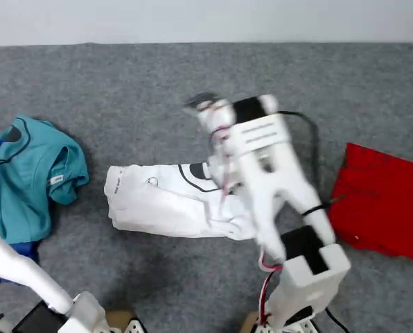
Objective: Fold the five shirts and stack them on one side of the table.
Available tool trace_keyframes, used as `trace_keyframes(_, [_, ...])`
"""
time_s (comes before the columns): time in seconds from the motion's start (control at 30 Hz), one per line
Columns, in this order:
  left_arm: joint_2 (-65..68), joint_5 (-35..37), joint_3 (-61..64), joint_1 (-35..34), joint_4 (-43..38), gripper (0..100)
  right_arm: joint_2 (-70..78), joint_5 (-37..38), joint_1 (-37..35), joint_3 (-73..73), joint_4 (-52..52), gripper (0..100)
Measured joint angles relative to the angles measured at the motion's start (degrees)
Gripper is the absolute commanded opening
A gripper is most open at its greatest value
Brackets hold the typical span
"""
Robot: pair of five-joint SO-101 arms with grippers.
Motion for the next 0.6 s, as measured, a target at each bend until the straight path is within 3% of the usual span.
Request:
trace_keyframes(0.27, [0.00,0.00,0.00,0.00,0.00,1,7.56,-1.67,-14.42,-2.73,-10.02,1.1])
trace_keyframes(0.6, [0.00,0.00,0.00,0.00,0.00,1,33.23,-1.67,-21.36,-34.11,-7.03,1.0])
